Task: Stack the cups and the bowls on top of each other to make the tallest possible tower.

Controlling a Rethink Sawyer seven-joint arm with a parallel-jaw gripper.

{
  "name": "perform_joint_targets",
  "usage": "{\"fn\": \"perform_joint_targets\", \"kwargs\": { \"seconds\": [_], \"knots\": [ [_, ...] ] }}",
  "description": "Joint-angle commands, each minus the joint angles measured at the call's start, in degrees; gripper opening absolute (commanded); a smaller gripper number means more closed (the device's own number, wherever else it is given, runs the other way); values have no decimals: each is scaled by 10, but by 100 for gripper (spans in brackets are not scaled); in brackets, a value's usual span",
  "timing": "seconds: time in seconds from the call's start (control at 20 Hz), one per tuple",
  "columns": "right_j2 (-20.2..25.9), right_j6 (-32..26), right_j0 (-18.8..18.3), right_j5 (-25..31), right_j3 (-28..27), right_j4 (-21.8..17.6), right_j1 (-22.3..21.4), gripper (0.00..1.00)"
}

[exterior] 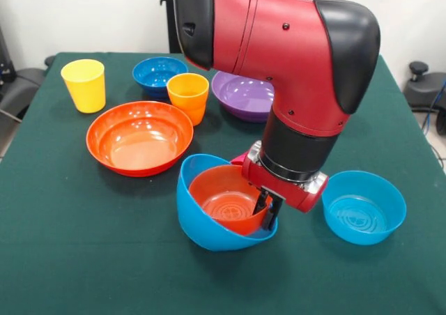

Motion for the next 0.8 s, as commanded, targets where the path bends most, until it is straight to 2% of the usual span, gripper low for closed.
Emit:
{"fn": "perform_joint_targets", "kwargs": {
  "seconds": [0.05,0.4,0.8],
  "knots": [
    [84,-84,-20,-31,36,-39,-2,0],
    [64,-65,-10,-57,42,-54,-11,0],
    [64,-90,-19,-68,54,-66,-21,0]
  ]
}}
